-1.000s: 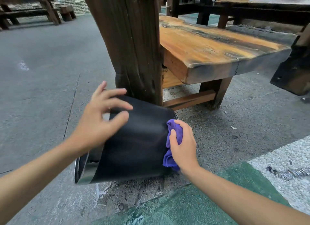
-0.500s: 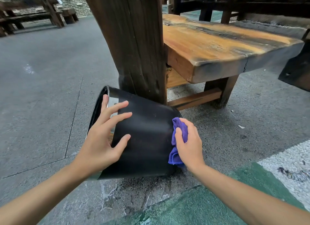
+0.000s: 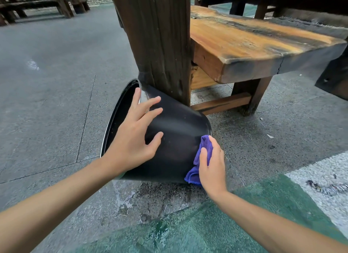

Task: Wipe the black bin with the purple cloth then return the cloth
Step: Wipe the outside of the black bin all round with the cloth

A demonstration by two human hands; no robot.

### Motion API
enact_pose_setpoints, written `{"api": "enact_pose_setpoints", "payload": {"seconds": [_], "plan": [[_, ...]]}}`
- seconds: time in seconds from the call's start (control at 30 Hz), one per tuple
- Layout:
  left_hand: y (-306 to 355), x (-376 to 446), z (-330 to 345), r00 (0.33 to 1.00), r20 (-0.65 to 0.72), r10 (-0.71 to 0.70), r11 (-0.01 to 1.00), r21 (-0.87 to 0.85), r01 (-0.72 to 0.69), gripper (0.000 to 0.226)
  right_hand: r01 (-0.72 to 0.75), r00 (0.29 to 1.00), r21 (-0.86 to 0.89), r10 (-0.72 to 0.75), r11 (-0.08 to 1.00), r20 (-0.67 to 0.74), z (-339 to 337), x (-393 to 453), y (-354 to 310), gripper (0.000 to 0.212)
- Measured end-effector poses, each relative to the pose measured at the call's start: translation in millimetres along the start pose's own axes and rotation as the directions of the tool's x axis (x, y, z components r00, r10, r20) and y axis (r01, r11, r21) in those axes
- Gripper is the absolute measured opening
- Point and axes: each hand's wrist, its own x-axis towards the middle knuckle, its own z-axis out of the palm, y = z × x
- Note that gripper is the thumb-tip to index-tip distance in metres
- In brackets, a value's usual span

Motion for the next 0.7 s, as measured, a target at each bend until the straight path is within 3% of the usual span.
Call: {"api": "enact_pose_setpoints", "payload": {"seconds": [0.43,0.6,0.7], "plan": [[3,6,4,1.000,0.004,0.000,1.000,-0.011,0.000,0.054,-0.143,0.983,-0.050,0.148,0.988,0.111,10,-67,9,0.055],[1,7,-2,0.999,0.035,-0.012,0.995,-0.094,0.016,0.045,-0.230,0.956,0.008,0.225,0.973,0.187,11,-80,11,0.037],[-1,0,-16,0.990,0.124,0.071,0.979,-0.199,-0.046,0.046,-0.310,0.941,0.097,0.291,0.946,0.174,9,-72,7,0.032]]}}
